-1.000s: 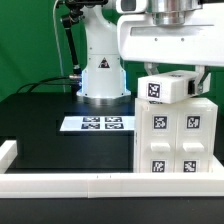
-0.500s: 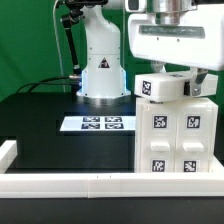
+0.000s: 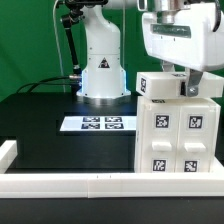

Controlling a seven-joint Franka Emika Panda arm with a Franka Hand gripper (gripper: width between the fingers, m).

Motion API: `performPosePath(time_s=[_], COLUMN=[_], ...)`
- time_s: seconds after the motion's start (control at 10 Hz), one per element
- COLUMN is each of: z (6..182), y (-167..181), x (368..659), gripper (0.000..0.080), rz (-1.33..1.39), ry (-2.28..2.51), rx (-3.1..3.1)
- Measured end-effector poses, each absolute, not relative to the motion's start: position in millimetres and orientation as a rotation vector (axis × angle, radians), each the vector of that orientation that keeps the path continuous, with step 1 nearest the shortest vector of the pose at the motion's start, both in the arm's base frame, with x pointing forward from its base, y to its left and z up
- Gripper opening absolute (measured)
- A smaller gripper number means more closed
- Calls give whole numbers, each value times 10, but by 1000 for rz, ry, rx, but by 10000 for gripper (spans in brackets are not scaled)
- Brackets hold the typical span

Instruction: Assemble cabinet

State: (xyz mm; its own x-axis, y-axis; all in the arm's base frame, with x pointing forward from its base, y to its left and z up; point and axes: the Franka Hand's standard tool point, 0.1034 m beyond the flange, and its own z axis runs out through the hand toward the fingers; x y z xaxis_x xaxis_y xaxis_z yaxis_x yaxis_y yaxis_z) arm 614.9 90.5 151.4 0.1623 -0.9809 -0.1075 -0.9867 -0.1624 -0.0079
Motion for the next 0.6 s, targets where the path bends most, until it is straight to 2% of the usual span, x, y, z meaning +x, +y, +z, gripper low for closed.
performPosePath(time_s=[0.6], z=[1520], y=[916], x=[6175], gripper=[546], rz=[130], ry=[2294], rx=[-2020])
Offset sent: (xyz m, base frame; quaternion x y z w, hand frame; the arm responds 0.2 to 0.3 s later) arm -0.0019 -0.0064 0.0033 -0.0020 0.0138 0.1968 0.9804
